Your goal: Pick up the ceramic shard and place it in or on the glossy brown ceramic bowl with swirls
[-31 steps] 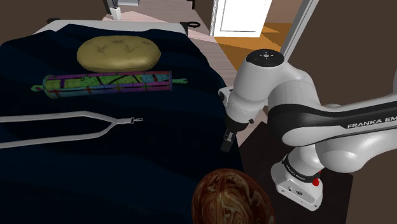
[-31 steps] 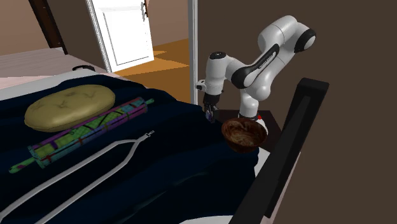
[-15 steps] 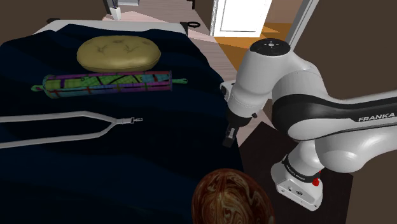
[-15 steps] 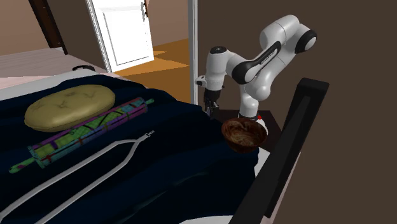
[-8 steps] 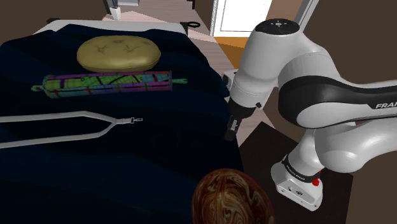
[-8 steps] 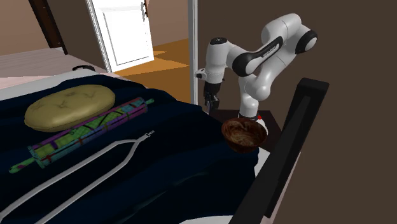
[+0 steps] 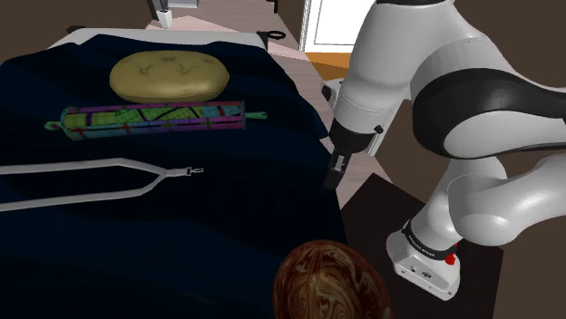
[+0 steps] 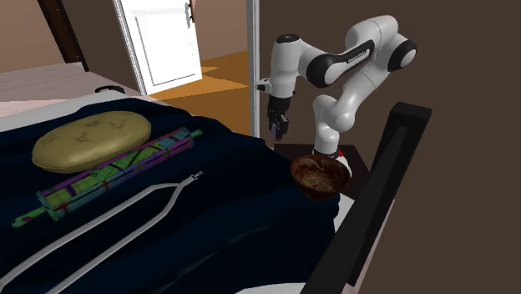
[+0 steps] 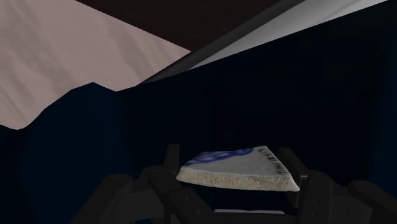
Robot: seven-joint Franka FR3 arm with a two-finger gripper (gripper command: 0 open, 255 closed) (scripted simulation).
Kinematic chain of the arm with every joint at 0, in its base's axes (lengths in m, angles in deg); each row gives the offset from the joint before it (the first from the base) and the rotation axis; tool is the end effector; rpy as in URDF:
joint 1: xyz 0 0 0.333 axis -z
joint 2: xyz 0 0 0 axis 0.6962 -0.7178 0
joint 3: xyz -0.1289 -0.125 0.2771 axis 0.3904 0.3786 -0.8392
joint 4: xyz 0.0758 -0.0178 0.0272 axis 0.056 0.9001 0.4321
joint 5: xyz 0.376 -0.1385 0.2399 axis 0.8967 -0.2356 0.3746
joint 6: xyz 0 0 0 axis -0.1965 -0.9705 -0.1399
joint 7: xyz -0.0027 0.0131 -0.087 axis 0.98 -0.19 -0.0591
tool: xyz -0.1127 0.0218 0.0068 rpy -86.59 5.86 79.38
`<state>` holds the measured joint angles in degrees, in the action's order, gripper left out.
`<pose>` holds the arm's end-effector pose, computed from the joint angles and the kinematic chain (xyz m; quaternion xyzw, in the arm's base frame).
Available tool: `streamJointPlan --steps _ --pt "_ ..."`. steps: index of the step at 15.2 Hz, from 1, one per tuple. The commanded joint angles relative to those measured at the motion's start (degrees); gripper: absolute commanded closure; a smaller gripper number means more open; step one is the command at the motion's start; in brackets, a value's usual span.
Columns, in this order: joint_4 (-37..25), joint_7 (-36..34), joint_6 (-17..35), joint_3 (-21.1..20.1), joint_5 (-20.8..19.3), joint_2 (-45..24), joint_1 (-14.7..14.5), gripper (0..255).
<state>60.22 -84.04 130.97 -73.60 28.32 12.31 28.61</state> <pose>0.3093 0.2448 0.4795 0.9826 0.1780 0.0310 0.0427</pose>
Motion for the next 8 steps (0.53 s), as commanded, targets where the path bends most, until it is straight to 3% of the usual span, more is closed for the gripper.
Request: streamJointPlan --steps 1,8 --pt "-1.39 0.15 -1.64 0.4 -0.29 0.22 0.12 255" --pt "-6.83 0.4 -6.84 1.41 -1.17 0.0 0.6 255"
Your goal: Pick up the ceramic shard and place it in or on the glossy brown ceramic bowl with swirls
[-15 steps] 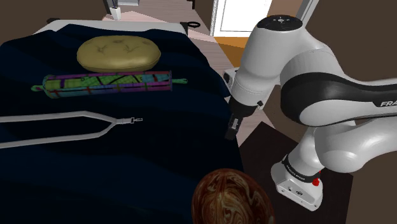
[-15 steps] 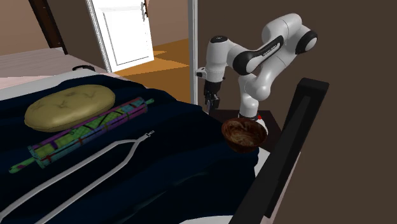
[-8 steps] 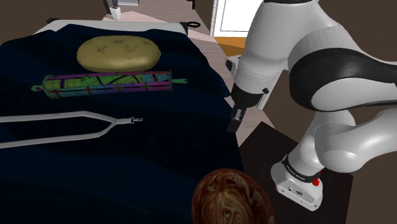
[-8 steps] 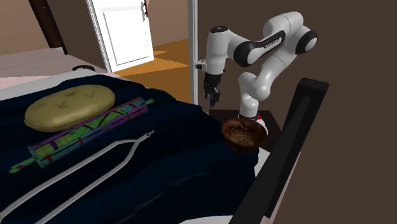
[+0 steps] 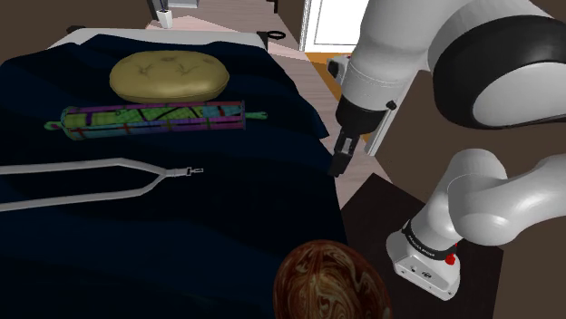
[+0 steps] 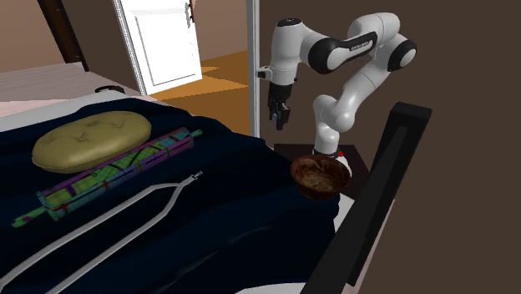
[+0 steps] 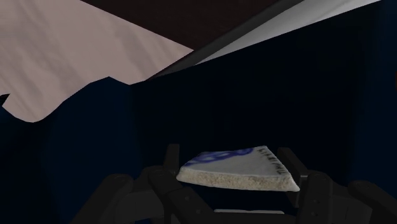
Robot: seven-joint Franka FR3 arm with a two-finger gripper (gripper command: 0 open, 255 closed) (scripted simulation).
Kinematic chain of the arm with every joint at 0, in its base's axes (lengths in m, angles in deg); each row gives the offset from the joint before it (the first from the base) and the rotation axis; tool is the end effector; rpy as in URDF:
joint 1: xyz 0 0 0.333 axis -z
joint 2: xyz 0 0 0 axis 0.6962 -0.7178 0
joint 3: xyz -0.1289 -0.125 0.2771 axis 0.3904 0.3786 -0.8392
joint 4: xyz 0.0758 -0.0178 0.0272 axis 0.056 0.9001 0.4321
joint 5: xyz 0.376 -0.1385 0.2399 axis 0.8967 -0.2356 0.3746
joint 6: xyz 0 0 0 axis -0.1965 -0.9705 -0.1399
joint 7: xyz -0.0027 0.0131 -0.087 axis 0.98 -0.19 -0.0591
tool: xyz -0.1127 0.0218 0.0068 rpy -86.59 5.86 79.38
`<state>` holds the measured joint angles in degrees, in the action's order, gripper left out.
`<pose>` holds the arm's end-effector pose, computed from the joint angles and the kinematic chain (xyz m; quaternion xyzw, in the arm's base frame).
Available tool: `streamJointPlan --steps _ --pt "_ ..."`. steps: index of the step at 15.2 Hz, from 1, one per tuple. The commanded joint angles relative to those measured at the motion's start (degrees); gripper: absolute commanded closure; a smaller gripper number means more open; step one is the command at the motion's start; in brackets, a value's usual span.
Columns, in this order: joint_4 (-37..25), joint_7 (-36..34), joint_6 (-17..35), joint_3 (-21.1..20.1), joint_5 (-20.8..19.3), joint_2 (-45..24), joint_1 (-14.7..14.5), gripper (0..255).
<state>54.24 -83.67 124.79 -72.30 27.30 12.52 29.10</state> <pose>0.3093 0.2448 0.5301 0.9826 0.1781 0.0310 0.0427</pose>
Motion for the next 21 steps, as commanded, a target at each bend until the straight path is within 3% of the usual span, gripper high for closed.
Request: streamJointPlan --steps 1,5,14,21 --pt "-1.66 0.06 -1.38 0.24 -0.27 -0.3 0.18 255" --pt "-4.31 0.15 -3.68 0.63 -0.65 -0.65 0.42 255" --pt "-7.94 -12.26 -5.85 -10.53 6.45 -0.94 -3.53 255" --pt "-14.14 -22.32 -6.34 -20.24 10.55 -4.73 -4.23 255"
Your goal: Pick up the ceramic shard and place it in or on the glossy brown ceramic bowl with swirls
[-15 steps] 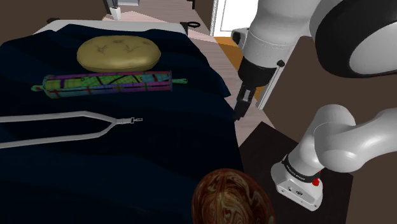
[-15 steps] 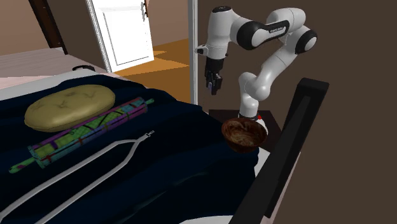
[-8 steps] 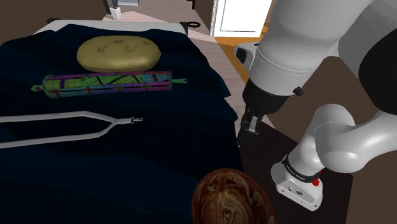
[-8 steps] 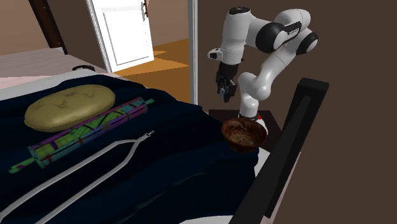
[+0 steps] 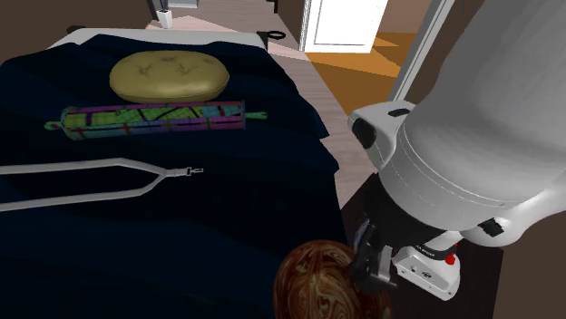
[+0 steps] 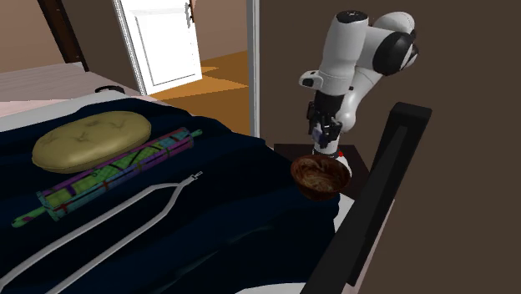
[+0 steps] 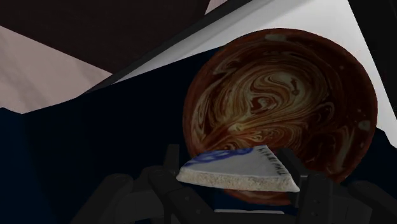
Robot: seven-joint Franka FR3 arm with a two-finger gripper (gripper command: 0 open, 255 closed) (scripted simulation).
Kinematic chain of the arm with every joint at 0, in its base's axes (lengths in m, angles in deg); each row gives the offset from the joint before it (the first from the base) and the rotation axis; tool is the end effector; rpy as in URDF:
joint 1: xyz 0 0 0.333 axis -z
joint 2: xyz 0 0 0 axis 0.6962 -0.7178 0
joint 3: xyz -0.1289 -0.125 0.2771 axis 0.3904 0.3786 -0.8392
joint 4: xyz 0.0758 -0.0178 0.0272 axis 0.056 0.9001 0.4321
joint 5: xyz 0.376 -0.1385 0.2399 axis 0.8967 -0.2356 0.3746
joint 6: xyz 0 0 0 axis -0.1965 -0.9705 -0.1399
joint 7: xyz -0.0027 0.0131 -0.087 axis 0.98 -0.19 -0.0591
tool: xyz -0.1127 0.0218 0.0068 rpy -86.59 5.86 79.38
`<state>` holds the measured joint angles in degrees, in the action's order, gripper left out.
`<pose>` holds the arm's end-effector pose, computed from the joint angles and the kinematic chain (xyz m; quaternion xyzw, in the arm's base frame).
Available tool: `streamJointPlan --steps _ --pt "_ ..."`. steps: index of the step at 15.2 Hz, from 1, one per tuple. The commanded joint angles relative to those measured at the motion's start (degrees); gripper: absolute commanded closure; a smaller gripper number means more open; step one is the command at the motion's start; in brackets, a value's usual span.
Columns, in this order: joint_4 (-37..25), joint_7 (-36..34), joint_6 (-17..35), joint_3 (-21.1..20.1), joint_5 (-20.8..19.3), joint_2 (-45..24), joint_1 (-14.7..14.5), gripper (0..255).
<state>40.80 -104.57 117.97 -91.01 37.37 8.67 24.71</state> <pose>0.1668 0.4204 0.5619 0.9824 0.1788 0.0311 0.0432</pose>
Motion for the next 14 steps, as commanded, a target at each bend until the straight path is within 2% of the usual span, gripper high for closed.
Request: streamJointPlan --steps 1,7,14 --pt "-1.83 -2.88 0.47 -3.05 0.9 -1.65 0.3 255" --pt "-9.53 -11.83 0.71 -12.97 2.1 -7.26 2.6 255" --pt "-4.26 -12.37 6.09 -14.05 2.52 -7.65 1.12 255"
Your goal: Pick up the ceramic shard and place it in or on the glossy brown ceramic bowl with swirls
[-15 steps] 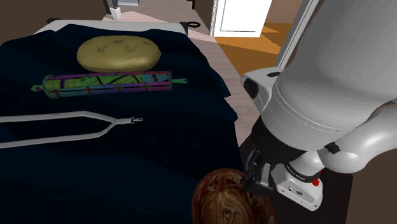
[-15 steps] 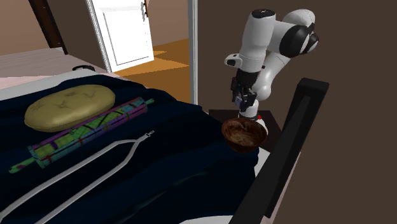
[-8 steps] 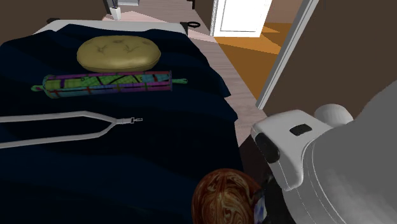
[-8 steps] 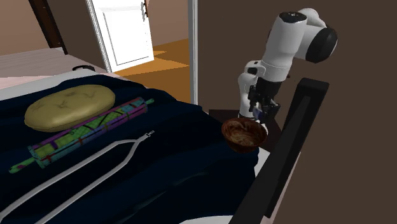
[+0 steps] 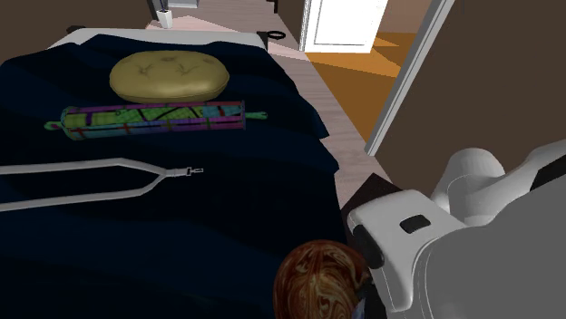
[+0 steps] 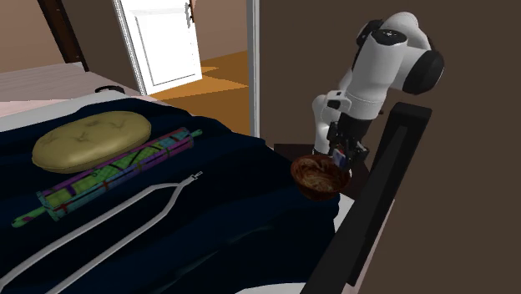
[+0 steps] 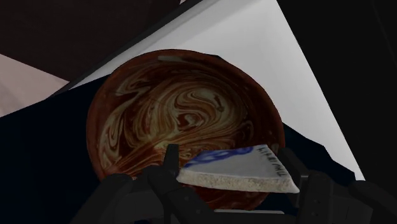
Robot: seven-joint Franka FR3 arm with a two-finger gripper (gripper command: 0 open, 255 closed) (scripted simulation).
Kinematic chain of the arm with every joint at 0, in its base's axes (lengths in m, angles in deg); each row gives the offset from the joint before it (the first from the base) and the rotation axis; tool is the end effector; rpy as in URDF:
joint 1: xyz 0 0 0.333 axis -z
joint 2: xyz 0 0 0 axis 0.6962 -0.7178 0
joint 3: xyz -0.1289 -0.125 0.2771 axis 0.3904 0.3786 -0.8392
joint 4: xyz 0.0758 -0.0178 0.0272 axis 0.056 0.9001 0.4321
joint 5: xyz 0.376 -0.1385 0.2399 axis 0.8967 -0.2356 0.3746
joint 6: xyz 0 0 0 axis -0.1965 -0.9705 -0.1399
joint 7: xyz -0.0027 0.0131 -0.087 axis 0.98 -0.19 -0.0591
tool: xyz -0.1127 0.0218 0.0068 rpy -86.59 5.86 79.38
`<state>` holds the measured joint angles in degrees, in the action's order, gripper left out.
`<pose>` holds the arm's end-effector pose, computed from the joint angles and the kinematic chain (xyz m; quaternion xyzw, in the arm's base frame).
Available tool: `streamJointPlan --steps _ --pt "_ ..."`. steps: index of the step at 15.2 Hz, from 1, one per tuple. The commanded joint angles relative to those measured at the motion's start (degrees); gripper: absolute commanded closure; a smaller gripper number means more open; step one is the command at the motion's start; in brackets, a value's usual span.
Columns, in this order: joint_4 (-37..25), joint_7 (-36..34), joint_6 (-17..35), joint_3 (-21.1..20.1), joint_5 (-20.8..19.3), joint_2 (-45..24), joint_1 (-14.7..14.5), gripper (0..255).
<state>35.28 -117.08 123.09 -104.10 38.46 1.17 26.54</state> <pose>0.1030 0.5065 0.5256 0.9837 0.1694 0.0410 0.0448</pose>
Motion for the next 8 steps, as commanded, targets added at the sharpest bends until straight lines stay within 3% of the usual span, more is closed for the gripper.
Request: streamJointPlan --steps 1,2,3,4,5,6,8 --pt "1.96 0.01 1.76 -1.12 1.46 -0.28 -0.92 255" --pt "2.66 -0.13 2.56 -1.29 1.46 -0.46 -1.15 255" --pt "1.6 -0.17 1.82 -0.23 0.29 -0.16 -0.47 0" --pt "1.6 -0.17 1.82 -0.23 0.29 -0.16 -0.48 0" --pt "-0.37 -18.1 -1.29 -2.01 3.81 3.19 3.93 0" --pt "0.74 -3.09 0.46 -1.11 1.74 1.37 1.61 0" --pt "3.79 -3.01 2.46 0.51 2.8 2.41 0.37 0"
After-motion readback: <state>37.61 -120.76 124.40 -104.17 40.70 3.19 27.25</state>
